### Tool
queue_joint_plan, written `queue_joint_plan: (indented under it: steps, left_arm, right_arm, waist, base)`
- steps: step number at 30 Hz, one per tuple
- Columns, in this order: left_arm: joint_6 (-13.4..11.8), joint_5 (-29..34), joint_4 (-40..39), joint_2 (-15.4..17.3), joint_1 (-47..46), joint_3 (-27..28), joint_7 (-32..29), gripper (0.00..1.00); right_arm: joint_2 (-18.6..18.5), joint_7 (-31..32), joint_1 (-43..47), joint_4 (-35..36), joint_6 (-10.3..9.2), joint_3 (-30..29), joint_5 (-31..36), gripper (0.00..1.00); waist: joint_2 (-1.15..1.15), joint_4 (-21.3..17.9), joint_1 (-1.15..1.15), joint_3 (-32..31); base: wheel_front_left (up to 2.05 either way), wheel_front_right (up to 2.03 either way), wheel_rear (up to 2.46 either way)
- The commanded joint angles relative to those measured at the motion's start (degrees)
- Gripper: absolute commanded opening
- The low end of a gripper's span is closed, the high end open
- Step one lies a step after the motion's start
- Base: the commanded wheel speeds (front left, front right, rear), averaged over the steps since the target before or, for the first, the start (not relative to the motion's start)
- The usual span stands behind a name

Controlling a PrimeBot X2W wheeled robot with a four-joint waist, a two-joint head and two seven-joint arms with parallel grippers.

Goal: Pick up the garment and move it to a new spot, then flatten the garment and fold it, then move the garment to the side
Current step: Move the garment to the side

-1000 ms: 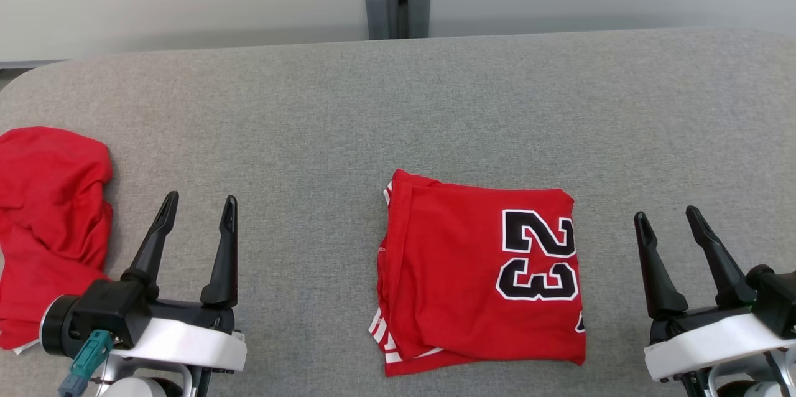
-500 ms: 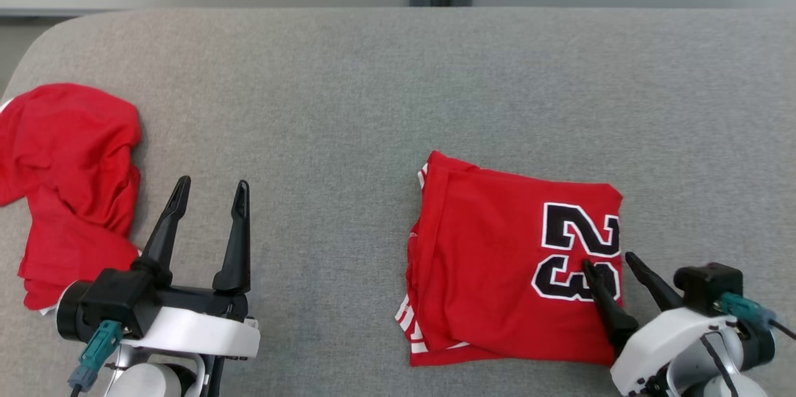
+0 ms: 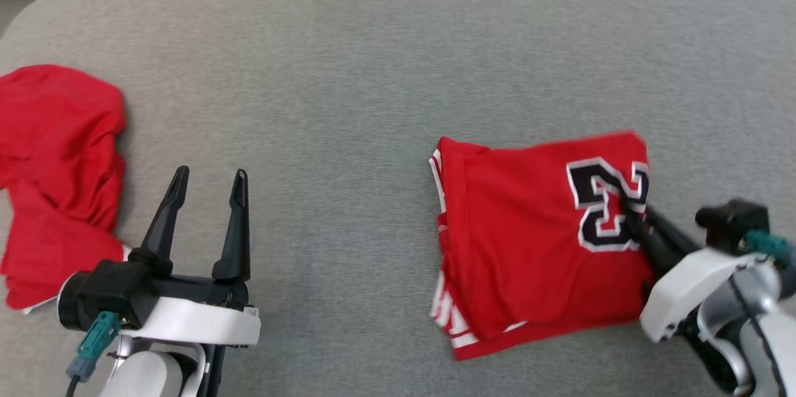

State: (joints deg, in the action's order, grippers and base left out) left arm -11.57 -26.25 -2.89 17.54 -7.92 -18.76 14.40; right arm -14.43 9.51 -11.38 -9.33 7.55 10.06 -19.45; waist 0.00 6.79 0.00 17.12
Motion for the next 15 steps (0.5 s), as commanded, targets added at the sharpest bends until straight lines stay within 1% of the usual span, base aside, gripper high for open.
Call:
queue_joint_plan:
  steps: [1,5,9,12,15]
  left_arm:
    - [0.29,0.55,-0.06,0.50,-1.10,0.45,0.25,1.00]
    - [0.36,0.89,-0.76,1.23,-1.04,0.90,0.38,1.00]
    - [0.52,1.36,-1.75,2.63,-1.63,1.28,0.03,1.00]
    - [0.68,1.92,-2.86,3.53,-2.64,1.28,-0.76,1.00]
    - [0.85,2.70,-3.89,4.83,-3.40,0.93,-1.96,1.00]
  right_arm:
    - [-1.21,-0.37,-1.54,1.85,-0.11,0.20,1.04,0.00]
    - [-5.44,0.70,-3.20,9.26,-0.07,1.74,5.36,0.00]
    - [-8.63,2.89,-4.71,15.70,-0.08,3.20,7.63,0.00]
    - [-10.37,4.23,-5.45,18.53,-0.06,3.85,8.08,0.00]
    - [-11.06,4.47,-6.50,19.22,-0.07,3.33,7.70,0.00]
  waist:
    - [0.00,-1.83,0.00,0.33]
    - [0.00,-6.38,0.00,0.79]
    - [0.00,-11.74,0.00,1.66]
    - [0.00,-15.49,0.00,2.55]
    - [0.00,-18.54,0.00,3.68]
  base:
    - [0.00,0.00,0.00]
    - [0.00,0.00,0.00]
    - [0.00,0.00,0.00]
    - [0.00,0.00,0.00]
    - [0.00,0.00,0.00]
